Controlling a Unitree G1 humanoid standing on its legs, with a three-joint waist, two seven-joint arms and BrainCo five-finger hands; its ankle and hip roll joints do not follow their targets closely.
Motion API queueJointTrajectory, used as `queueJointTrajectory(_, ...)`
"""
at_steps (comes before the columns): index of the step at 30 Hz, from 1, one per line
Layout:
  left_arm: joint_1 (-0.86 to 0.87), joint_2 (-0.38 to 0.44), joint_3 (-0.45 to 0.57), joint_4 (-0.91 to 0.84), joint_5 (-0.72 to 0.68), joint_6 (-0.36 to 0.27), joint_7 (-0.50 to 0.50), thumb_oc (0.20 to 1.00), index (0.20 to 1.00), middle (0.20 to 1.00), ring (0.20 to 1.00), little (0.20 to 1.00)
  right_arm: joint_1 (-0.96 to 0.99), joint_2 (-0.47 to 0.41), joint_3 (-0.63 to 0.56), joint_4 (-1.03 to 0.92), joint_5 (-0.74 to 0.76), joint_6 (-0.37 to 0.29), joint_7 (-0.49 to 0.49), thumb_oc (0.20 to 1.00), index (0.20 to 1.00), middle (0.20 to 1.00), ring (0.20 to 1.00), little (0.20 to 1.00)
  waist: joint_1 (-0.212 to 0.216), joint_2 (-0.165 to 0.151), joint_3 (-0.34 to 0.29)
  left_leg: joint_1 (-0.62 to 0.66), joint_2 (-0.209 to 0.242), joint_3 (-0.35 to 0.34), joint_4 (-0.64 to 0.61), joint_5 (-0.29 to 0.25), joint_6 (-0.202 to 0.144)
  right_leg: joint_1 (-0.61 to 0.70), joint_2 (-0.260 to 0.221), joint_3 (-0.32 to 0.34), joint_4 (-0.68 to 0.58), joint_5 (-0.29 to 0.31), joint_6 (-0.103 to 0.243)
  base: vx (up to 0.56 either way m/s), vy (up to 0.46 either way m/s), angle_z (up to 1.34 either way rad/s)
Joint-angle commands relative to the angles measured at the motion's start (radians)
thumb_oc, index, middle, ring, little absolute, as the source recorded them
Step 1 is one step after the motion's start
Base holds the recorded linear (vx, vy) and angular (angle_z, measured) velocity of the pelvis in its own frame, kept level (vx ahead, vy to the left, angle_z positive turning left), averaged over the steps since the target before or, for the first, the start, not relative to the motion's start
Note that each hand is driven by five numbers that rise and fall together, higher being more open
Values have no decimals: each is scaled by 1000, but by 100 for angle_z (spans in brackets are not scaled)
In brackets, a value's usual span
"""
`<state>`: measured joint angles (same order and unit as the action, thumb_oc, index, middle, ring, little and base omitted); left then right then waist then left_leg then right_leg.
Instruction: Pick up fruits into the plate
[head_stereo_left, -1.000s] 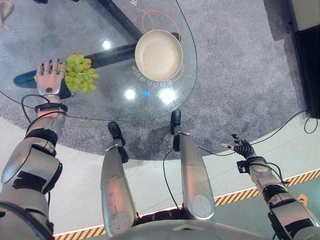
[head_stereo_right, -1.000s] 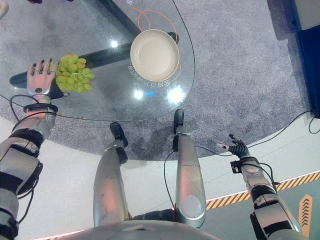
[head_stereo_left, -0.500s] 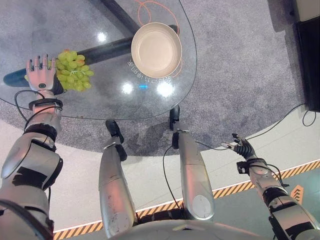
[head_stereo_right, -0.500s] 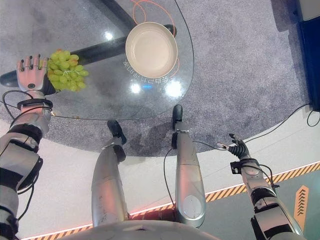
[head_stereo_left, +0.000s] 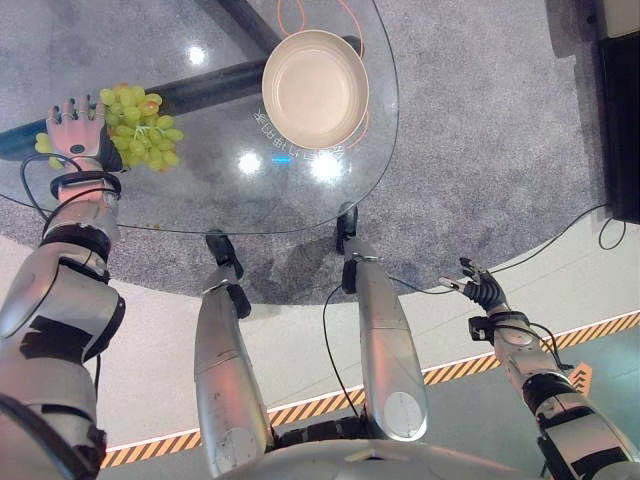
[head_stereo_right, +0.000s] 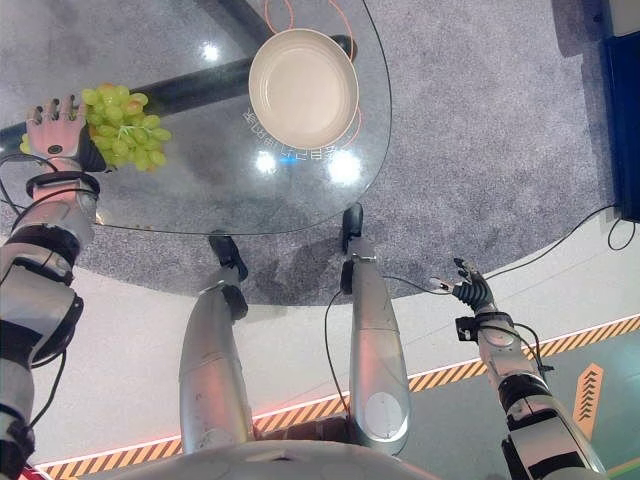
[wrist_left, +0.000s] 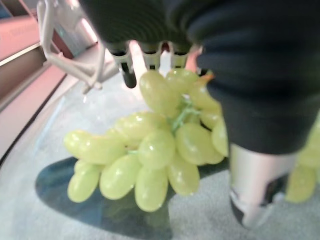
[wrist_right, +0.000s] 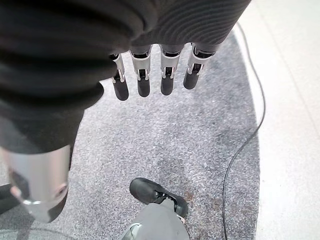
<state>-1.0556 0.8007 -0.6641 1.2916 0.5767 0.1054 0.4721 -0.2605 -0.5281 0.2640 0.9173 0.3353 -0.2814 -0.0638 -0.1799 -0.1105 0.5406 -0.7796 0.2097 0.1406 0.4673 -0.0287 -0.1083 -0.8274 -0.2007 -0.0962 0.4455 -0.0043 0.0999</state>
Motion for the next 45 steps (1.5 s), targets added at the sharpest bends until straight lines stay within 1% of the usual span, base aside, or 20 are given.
queueJointTrajectory(1, 35, 34, -9, 40, -31, -14, -42, 1000, 1000, 1000, 1000, 1000, 93, -54, 16, -31, 25, 6, -28, 1000, 1000, 1000, 1000, 1000, -15, -19, -21, -62, -82, 25, 117, -113, 31, 5, 70, -25, -29, 3, -8, 0, 0, 0)
queueJointTrajectory(7, 46, 42, -5, 41, -39, -21, -60, 1000, 1000, 1000, 1000, 1000, 100, -62, 16, -53, 37, 3, -21, 1000, 1000, 1000, 1000, 1000, -15, -23, -21, -60, -81, 25, 114, -110, 30, 6, 72, -27, -30, 8, -8, 0, 0, 0)
queueJointTrajectory(8, 45, 44, -6, 43, -52, -20, -73, 749, 749, 749, 749, 749, 99, -63, 17, -55, 39, 3, -21, 1000, 1000, 1000, 1000, 1000, -15, -24, -21, -59, -80, 26, 113, -110, 30, 5, 72, -27, -30, 8, -8, 0, 0, 0)
queueJointTrajectory(9, 42, 46, -7, 44, -59, -17, -85, 347, 347, 347, 347, 347, 99, -65, 17, -57, 40, 3, -23, 1000, 1000, 1000, 1000, 1000, -16, -24, -21, -59, -80, 27, 112, -110, 30, 5, 72, -27, -30, 9, -8, 0, 0, 0)
queueJointTrajectory(11, 40, 44, -10, 46, -68, -8, -105, 200, 200, 200, 200, 200, 99, -65, 16, -60, 43, 2, -33, 1000, 1000, 1000, 1000, 1000, -17, -24, -21, -59, -80, 29, 113, -111, 31, 4, 73, -28, -30, 9, -8, 0, 0, 0)
queueJointTrajectory(14, 41, 40, -12, 55, -73, 4, -125, 200, 200, 200, 200, 200, 97, -65, 12, -59, 41, -2, -42, 1000, 1000, 1000, 1000, 1000, -18, -27, -21, -59, -79, 30, 114, -112, 31, 5, 73, -28, -29, 10, -8, 0, 0, 0)
queueJointTrajectory(16, 41, 42, -11, 59, -72, 0, -136, 200, 200, 200, 200, 200, 98, -65, 10, -58, 39, -8, -45, 1000, 1000, 1000, 1000, 1000, -18, -27, -21, -59, -77, 30, 115, -113, 32, 5, 72, -30, -27, 10, -7, 0, 0, 0)
queueJointTrajectory(19, 46, 37, -12, 65, -72, 11, -136, 200, 200, 200, 200, 200, 96, -66, 12, -60, 41, -15, -52, 1000, 1000, 1000, 1000, 1000, -18, -31, -21, -55, -79, 30, 111, -113, 33, 8, 75, -30, -31, 12, -7, 0, 0, 0)
queueJointTrajectory(23, 55, 36, -6, 68, -78, 20, -123, 200, 200, 200, 200, 200, 95, -66, 13, -77, 40, -15, -63, 1000, 1000, 1000, 1000, 1000, -18, -36, -21, -50, -81, 30, 104, -112, 33, 14, 79, -30, -38, 14, -7, 0, 0, 0)
queueJointTrajectory(29, 67, 41, 3, 50, -93, 14, -83, 200, 200, 200, 200, 200, 97, -70, 10, -97, 40, -7, -77, 1000, 1000, 1000, 1000, 1000, -15, -34, -21, -42, -84, 30, 92, -107, 35, 19, 81, -30, -41, 14, -7, 0, 0, 0)
queueJointTrajectory(36, 65, 51, 42, 20, -127, -13, 44, 200, 200, 200, 200, 200, 103, -61, 24, -107, 41, -17, -90, 1000, 1000, 1000, 1000, 1000, -9, -39, -21, -29, -85, 33, 62, -92, 30, 33, 85, -36, -59, 16, -6, 0, 0, 0)
queueJointTrajectory(38, 56, 60, 59, -6, -140, -35, 88, 200, 200, 200, 200, 200, 109, -54, 26, -111, 39, -19, -98, 1000, 1000, 1000, 1000, 1000, -7, -38, -21, -17, -87, 35, 51, -88, 29, 43, 87, -37, -64, 15, -6, -45, -20, 1)
queueJointTrajectory(39, 48, 63, 64, -13, -146, -43, 105, 200, 200, 200, 200, 200, 105, -52, 23, -112, 39, -22, -99, 1000, 1000, 1000, 1000, 1000, -10, -42, -21, -33, -92, 45, 36, -51, 38, 27, 81, -40, -79, 46, -14, -89, -41, 0)
queueJointTrajectory(43, 34, 71, 104, -90, -157, -78, 175, 200, 200, 200, 200, 200, 123, -38, 23, -128, 28, -27, -110, 1000, 1000, 1000, 1000, 1000, -8, -37, -21, -2, -95, 49, 15, -48, 36, 55, 81, -43, -91, 42, -13, -32, -21, 3)
queueJointTrajectory(45, 23, 77, 113, -118, -162, -95, 193, 200, 200, 200, 200, 200, 128, -33, 22, -128, 25, -33, -111, 1000, 1000, 1000, 1000, 1000, -6, -32, -21, 11, -96, 52, 7, -46, 34, 66, 78, -46, -94, 40, -12, -12, -20, 4)
